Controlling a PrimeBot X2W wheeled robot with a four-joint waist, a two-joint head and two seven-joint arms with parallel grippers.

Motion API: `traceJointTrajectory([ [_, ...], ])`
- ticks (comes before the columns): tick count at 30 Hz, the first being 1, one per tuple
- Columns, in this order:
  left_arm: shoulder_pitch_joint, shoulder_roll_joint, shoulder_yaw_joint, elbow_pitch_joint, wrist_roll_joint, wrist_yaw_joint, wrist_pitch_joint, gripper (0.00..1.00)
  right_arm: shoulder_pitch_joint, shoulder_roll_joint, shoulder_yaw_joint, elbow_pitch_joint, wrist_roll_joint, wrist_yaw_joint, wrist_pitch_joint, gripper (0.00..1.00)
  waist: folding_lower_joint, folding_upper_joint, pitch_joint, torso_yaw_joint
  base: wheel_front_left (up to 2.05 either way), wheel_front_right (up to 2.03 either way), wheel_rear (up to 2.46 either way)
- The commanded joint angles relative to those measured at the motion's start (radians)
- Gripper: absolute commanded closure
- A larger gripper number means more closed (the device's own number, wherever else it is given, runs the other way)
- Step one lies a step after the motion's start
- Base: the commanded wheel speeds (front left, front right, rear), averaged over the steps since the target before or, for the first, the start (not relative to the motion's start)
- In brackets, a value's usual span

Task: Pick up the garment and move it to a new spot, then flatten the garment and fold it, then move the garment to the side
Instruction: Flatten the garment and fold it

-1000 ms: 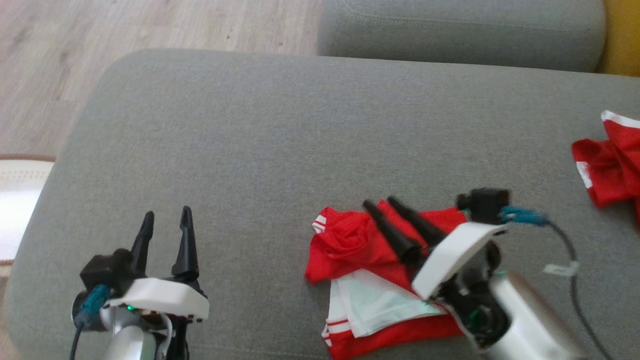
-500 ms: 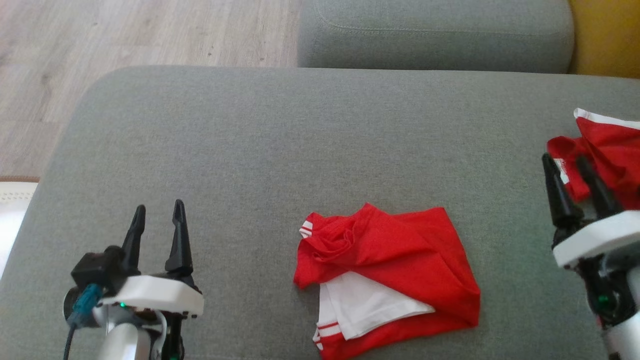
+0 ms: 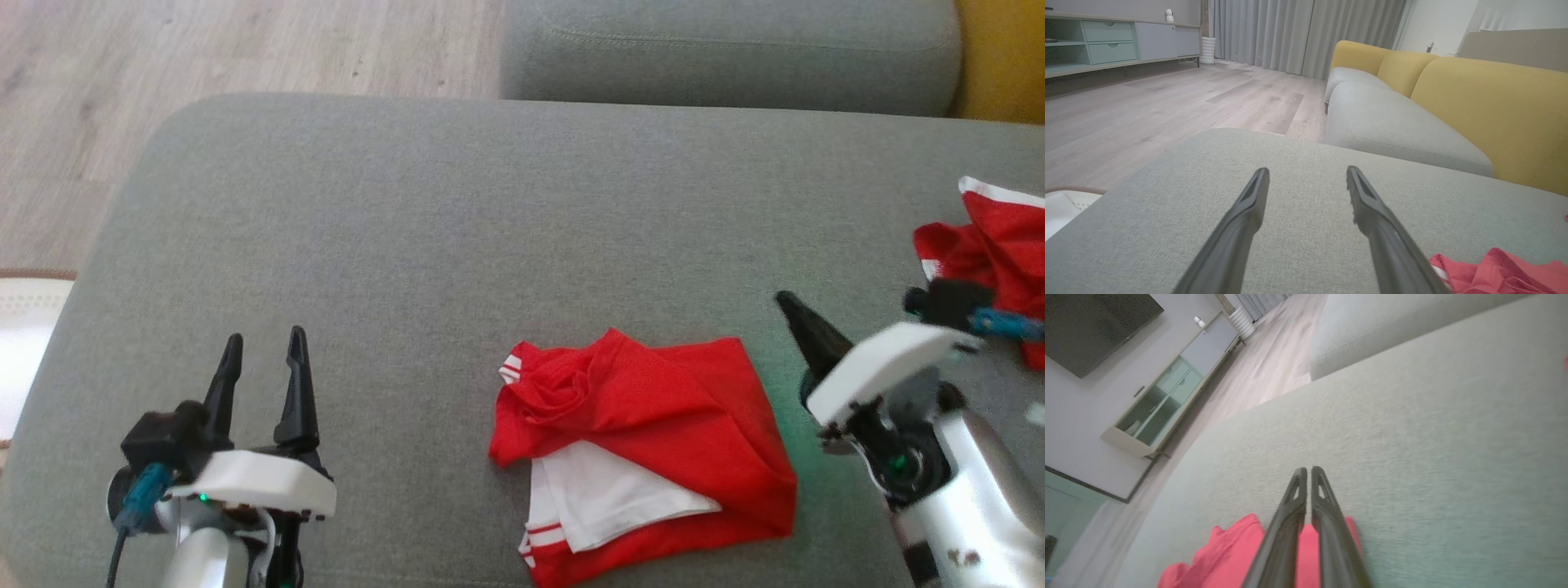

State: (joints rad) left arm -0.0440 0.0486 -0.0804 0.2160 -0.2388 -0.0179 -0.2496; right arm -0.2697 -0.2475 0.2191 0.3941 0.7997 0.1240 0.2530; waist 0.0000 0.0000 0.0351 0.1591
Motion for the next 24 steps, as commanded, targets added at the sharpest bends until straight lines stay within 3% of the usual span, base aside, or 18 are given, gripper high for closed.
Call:
traceJointTrajectory([
  [1, -0.041, 0.002, 0.031, -0.028, 0.011, -0.003, -0.012, 0.0, -0.068, 0.005, 0.01, -0.01, 0.056, 0.007, 0.061, 1.0, 0.0, 0.0, 0.008, 0.01, 0.0, 0.0, 0.0],
  [12, -0.055, 0.002, 0.014, -0.015, -0.01, 0.01, -0.012, 0.0, -0.149, 0.032, 0.001, 0.169, 0.256, 0.007, 0.474, 1.0, 0.0, 0.0, 0.032, 0.083, 0.0, 0.0, 0.0],
  [18, -0.051, 0.002, 0.012, -0.02, -0.015, 0.016, -0.012, 0.0, -0.098, 0.05, -0.001, 0.184, 0.326, 0.007, 0.603, 1.0, 0.0, 0.0, 0.034, 0.101, 0.0, 0.0, 0.0],
  [24, -0.05, 0.002, 0.006, -0.023, -0.018, 0.021, -0.012, 0.0, -0.048, 0.074, 0.009, 0.124, 0.386, 0.007, 0.682, 1.0, 0.0, 0.0, 0.035, 0.105, 0.0, 0.0, 0.0],
])
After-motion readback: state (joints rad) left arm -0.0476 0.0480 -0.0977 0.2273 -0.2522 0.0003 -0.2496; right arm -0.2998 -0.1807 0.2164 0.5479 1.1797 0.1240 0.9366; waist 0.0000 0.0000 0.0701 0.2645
